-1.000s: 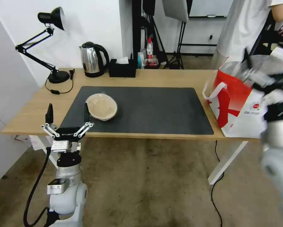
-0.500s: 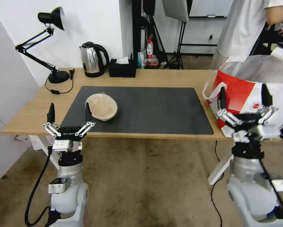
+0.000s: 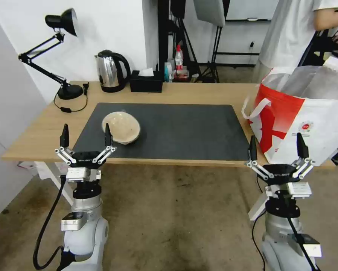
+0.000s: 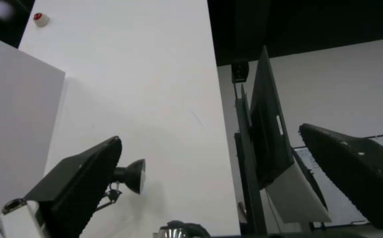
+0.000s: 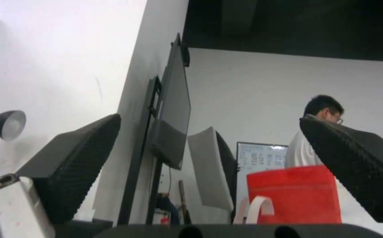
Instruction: Pick up the trash from the table and place it into the takeout bag.
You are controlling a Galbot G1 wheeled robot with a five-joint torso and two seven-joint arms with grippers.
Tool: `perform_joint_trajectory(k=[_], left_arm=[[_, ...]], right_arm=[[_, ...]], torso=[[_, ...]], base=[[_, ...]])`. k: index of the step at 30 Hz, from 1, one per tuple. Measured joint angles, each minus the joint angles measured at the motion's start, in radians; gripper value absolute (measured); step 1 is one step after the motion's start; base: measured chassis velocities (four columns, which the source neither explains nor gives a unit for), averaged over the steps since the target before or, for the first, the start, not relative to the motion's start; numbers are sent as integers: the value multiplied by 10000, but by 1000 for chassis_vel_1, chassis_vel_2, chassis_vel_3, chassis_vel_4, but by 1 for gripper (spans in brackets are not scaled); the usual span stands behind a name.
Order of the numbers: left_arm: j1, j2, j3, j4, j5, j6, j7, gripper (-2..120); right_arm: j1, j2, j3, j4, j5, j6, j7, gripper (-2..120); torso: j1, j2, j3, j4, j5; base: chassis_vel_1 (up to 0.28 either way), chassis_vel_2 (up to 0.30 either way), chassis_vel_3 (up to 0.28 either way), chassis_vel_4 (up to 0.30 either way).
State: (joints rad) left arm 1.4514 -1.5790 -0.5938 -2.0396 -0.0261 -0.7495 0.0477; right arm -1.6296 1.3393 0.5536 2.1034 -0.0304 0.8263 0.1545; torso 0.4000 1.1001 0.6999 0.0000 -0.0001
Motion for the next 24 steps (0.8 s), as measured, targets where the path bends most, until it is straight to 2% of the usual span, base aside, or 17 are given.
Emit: perform_joint_trajectory(k=[24], left_arm=[[72, 20, 153, 123, 16, -8, 59, 100]], right_arm=[[175, 169, -242, -53, -179, -55, -39, 100]], torso=[[0, -3, 1, 0, 0]], base=[[0, 0, 0, 0]])
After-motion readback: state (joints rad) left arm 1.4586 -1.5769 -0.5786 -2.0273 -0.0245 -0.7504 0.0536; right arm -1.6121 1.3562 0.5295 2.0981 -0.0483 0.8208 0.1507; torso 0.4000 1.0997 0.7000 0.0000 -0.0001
